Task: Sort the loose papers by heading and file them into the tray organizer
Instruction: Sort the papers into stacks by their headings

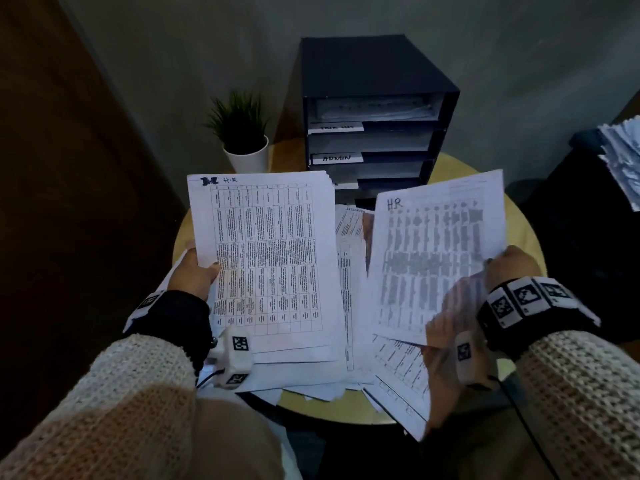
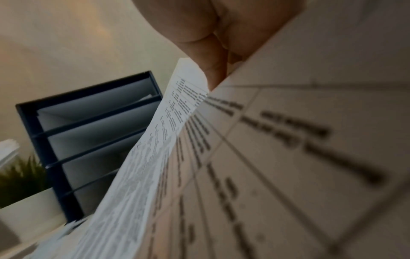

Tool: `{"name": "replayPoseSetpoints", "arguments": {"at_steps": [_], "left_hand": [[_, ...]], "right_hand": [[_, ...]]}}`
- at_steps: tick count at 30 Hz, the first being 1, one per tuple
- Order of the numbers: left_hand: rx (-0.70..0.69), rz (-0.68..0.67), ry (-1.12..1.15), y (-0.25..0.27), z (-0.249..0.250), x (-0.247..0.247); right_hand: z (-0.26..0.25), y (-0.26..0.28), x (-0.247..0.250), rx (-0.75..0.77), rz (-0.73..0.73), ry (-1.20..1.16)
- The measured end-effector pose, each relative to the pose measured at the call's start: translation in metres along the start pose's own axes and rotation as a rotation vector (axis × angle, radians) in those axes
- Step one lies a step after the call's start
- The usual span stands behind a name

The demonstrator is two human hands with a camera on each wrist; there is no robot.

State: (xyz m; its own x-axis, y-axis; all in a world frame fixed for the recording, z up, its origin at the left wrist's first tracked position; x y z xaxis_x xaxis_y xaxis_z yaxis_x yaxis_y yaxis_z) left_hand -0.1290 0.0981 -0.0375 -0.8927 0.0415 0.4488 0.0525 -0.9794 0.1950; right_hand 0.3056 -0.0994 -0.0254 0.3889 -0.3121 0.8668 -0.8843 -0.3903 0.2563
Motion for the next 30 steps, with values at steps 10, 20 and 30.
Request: {"name": "replayPoseSetpoints", "arguments": {"at_steps": [10,20,30], "left_hand": [[0.017,-0.016,0.09,-0.004,0.002,0.006],[0.044,0.056,-0.031,-0.004,-0.002,-0.013],[-0.008,-0.161,0.141,0.033,0.016,-0.084]], "right_hand": [[-0.005,0.004,0.05,0.102,0.188,-0.128],[-0.03,0.03,0.018,0.098,-0.033,0.026],[-0.05,0.058,-0.062,0.261,-0.32,0.225]]}}
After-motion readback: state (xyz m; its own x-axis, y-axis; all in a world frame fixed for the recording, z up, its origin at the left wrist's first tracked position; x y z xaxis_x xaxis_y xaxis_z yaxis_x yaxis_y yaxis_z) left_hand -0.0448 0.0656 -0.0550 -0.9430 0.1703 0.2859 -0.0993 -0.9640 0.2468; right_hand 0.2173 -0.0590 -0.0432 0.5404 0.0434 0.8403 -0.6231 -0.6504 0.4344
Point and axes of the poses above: each hand's wrist, its own y-axis away from the middle knuckle, its own x-axis out of the back of the hand, z = x × y, the point moved 5 cm from there along -y, towards the middle knuckle, and after that the axes turned 15 degrees about y, right-handed, at the moved point
